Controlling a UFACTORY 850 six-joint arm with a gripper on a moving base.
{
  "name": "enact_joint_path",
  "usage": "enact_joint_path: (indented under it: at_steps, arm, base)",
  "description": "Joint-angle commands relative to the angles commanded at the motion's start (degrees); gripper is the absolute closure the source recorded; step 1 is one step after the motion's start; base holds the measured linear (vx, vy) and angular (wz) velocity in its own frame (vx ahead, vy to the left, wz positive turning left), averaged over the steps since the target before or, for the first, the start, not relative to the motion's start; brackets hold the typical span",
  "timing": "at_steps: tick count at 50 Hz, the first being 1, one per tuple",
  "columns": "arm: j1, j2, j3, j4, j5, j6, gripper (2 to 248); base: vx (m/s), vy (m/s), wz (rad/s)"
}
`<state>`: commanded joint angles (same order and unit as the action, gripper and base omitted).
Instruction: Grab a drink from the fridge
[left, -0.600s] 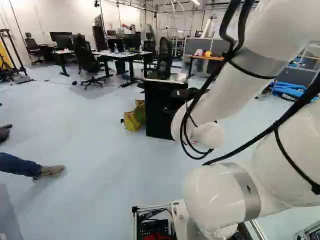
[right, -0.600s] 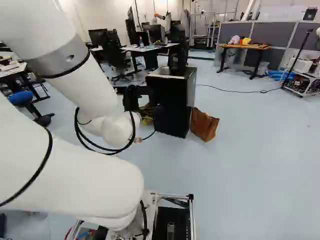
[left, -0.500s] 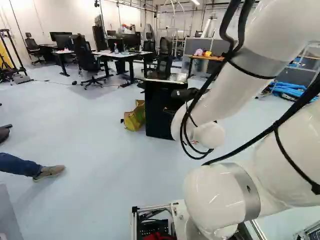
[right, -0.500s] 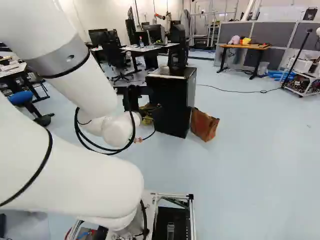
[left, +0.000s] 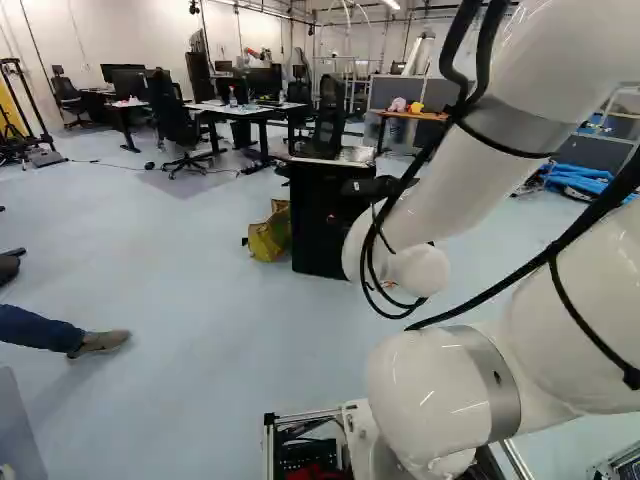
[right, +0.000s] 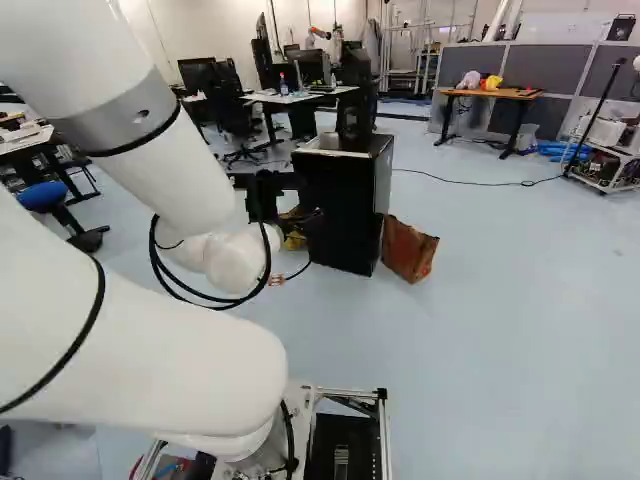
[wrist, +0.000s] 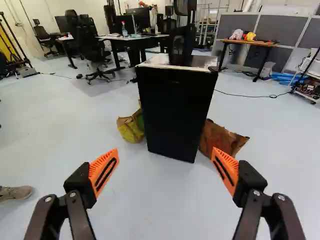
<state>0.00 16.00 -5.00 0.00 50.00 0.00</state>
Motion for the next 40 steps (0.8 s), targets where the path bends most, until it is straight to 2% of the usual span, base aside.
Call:
enact_joint_path:
  at_steps: [21,40]
  arm:
    - [0.0,0.0,0.0,0.0,0.0,0.0,3]
    - [0.0,0.0,0.0,0.0,0.0,0.0,3]
  base:
    - [0.065,0.014,-0.015]
    - [0.085,0.061,-0.016]
